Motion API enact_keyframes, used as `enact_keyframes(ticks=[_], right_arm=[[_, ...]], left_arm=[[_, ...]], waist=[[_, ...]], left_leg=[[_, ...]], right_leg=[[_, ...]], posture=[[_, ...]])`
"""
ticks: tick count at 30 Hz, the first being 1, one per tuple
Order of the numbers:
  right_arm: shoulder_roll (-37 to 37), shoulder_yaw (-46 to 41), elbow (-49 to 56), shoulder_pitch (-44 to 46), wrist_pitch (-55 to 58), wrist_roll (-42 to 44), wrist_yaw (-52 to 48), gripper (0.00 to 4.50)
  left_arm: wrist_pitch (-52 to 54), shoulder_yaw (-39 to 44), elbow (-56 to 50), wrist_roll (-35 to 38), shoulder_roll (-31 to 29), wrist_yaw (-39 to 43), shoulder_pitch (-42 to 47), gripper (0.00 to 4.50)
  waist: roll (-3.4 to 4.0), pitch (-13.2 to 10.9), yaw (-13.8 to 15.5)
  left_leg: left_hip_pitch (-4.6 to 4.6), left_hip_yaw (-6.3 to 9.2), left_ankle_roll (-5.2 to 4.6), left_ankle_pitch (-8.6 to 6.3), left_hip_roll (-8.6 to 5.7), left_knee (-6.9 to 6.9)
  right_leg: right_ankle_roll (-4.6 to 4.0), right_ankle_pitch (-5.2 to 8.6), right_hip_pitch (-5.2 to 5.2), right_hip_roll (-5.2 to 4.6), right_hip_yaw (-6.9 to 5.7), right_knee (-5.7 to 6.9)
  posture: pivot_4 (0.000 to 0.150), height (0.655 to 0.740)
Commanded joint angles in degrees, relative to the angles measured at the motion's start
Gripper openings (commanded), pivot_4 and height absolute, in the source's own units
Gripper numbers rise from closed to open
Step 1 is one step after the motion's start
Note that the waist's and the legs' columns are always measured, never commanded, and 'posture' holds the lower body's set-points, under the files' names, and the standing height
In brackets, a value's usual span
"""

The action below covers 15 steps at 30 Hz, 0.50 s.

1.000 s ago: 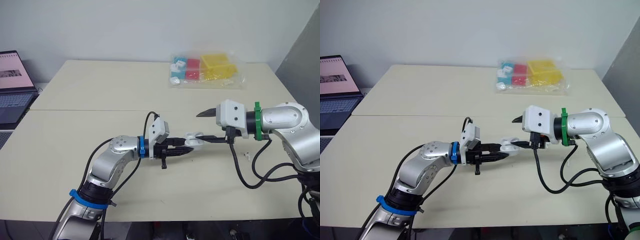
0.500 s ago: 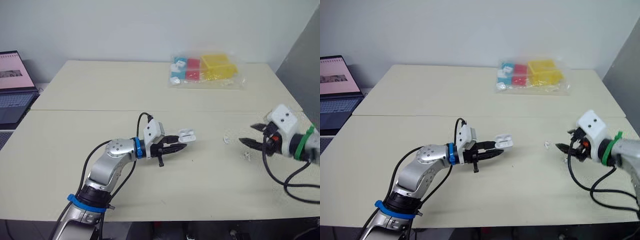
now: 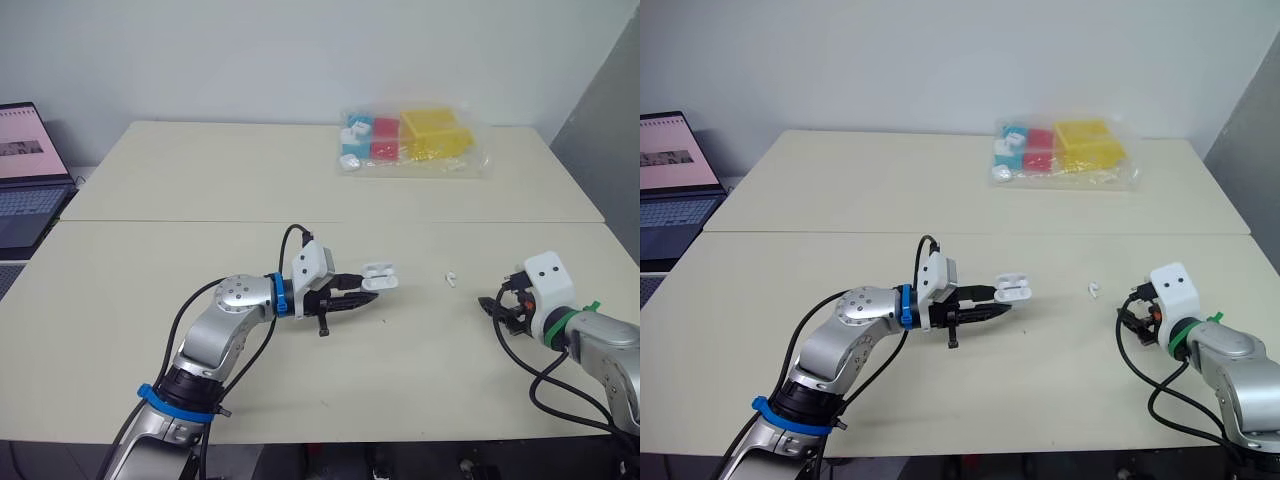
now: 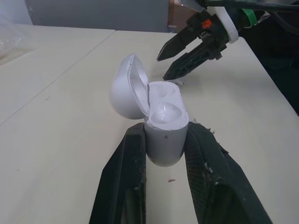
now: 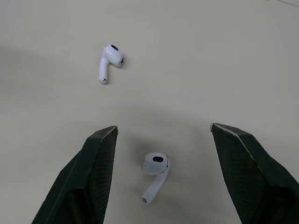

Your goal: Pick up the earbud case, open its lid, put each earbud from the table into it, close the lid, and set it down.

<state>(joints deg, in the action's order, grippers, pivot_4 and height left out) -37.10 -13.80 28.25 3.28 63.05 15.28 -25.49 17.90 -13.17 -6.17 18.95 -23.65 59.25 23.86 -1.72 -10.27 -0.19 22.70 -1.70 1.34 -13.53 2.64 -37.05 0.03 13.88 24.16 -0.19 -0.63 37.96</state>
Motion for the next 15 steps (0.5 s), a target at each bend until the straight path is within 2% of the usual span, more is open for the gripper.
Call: enact_keyframes(ticks=[1, 13, 15], right_arm=[[1.0, -1.1, -0.2, -0.6, -1.4, 0.8, 0.2, 3.30], [2.3, -2.0, -3.3, -0.6, -1.6, 1.9, 0.8, 3.30], [2.4, -2.2, -3.4, -0.6, -0.5, 2.5, 1.0, 2.94]], left_arm=[[-0.9, 0.3, -1.8, 0.3, -0.3, 0.1, 0.1, 0.78], [-0.9, 0.4, -1.7, 0.0, -0.5, -0.1, 0.1, 0.78], [-1.0, 0.3, -1.7, -0.2, -0.6, -0.1, 0.1, 0.78]], waist=[[0.00, 0.0, 0.0], [0.00, 0.0, -0.1], [0.00, 0.0, -0.1]], left_leg=[[0.00, 0.00, 0.00, 0.00, 0.00, 0.00], [-0.01, -0.01, 0.00, 0.00, 0.00, -0.01], [-0.01, -0.01, 0.00, 0.00, 0.00, -0.01]], right_leg=[[0.00, 0.00, 0.01, 0.00, 0.01, 0.00], [0.00, 0.00, 0.00, 0.01, 0.03, 0.00], [0.00, 0.00, -0.01, 0.01, 0.03, 0.01]], posture=[[0.150, 0.7387], [0.150, 0.7387], [0.150, 0.7387]])
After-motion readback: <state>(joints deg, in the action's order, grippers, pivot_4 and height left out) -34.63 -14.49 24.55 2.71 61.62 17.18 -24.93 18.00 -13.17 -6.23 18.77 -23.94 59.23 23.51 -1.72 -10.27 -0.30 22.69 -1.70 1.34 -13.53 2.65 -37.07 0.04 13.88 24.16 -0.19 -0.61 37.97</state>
